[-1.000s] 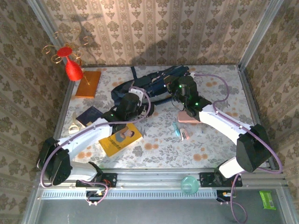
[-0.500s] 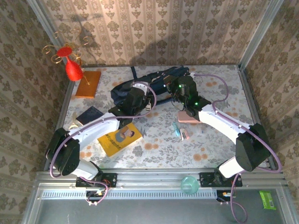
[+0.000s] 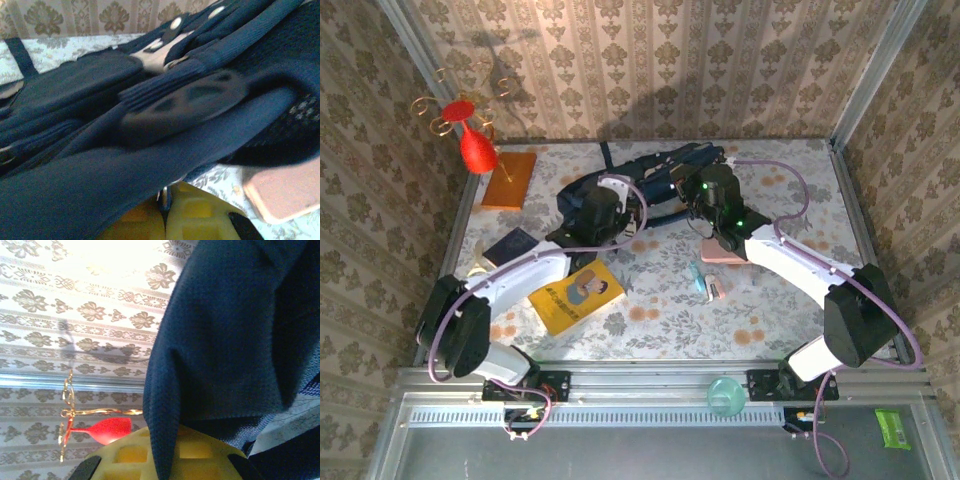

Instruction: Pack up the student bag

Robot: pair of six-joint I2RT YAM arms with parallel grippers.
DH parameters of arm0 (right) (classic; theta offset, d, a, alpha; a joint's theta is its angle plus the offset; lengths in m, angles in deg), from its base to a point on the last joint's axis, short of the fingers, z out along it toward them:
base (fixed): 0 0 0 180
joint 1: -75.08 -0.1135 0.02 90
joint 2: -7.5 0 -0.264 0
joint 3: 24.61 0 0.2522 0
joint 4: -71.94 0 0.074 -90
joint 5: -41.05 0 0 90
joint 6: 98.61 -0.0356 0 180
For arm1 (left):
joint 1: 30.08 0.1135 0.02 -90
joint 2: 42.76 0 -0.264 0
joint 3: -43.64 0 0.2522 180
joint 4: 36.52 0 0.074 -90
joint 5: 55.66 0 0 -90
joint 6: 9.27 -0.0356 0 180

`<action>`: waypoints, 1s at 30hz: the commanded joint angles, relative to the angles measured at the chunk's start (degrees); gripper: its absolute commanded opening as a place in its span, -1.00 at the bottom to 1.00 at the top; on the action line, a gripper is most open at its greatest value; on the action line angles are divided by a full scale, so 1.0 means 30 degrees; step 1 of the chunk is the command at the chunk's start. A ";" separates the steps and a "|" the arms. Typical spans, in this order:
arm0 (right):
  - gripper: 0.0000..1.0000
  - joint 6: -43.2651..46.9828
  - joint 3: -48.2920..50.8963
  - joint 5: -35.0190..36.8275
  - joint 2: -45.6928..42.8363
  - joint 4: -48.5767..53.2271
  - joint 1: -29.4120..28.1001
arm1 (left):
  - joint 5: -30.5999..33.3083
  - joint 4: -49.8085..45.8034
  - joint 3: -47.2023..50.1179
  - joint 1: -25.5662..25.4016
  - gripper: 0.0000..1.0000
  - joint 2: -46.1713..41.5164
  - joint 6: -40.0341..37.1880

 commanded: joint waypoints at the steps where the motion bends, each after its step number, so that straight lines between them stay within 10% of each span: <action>1: -1.00 0.1452 0.0015 0.0781 -0.0385 -0.0986 0.0389 | -0.0887 -0.0156 0.1365 0.0923 -1.00 -0.1498 -0.0653; 19: -1.00 0.6172 -0.1200 -0.4145 0.2313 0.3053 0.3524 | -0.3526 -0.3277 0.2798 0.2900 -1.00 -0.3345 -0.1986; 30: 0.17 1.1292 -0.6262 -0.9216 0.6021 0.9609 0.6407 | -0.4843 -0.1660 0.0139 0.0480 -1.00 0.0431 -0.0877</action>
